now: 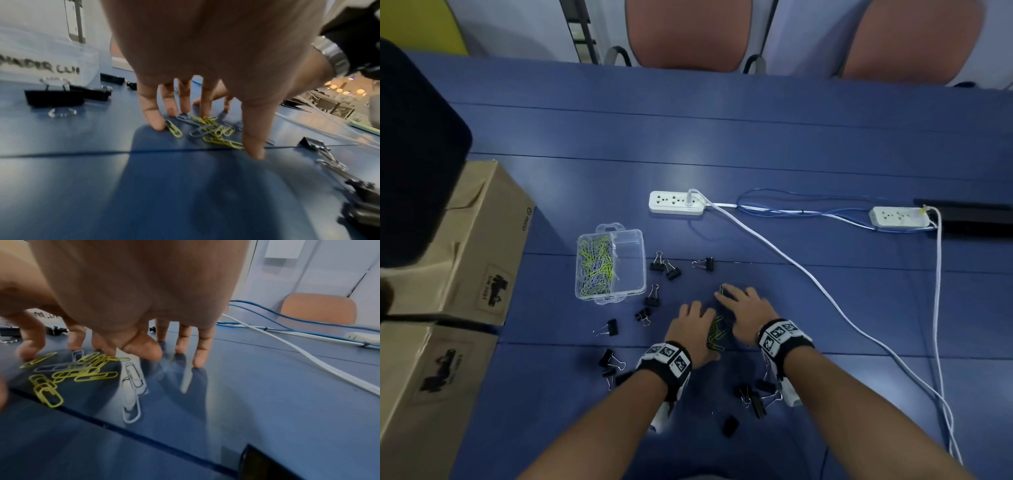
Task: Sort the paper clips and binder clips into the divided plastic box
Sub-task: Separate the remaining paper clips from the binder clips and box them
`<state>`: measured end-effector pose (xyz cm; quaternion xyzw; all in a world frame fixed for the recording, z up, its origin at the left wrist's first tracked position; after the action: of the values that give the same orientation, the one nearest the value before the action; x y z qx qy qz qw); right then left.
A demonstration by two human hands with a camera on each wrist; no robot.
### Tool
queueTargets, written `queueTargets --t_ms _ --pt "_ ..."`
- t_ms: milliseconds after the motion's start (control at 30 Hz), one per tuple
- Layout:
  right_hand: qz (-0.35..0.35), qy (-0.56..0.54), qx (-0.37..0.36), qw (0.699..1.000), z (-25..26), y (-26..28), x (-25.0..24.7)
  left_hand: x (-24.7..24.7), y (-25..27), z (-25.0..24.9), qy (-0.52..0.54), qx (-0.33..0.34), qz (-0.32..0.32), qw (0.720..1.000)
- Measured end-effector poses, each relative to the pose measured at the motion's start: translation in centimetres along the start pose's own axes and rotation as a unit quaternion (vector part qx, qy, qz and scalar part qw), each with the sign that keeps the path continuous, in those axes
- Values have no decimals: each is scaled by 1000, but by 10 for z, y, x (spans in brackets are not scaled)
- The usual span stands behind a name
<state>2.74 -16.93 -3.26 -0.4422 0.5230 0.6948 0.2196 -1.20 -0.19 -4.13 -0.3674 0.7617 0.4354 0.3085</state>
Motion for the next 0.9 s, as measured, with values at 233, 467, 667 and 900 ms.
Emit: queueTargets --t_ms 233,467,667,900 --pt "-11 -74 9 997 -5 35 26 -1 0 16 94 19 -44 994" --pt "-90 -123 63 986 4 48 51 -12 7 32 61 19 -31 997" --pt "-90 -125 88 984 15 56 48 -14 9 27 21 24 -18 999" --pt "-73 -109 92 987 24 55 36 -17 6 22 83 -7 -6 997"
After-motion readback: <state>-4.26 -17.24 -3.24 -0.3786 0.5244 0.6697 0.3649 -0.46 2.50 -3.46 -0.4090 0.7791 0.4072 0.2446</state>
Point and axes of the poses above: each hand's wrist, its own y-axis away from the middle knuckle, its own x-axis out of the palm, z = x × y, the point moved 1 cm from there along -y, towards the middle knuckle, and after that the axes turned 7 degrees about y, right-handed, at the moved point
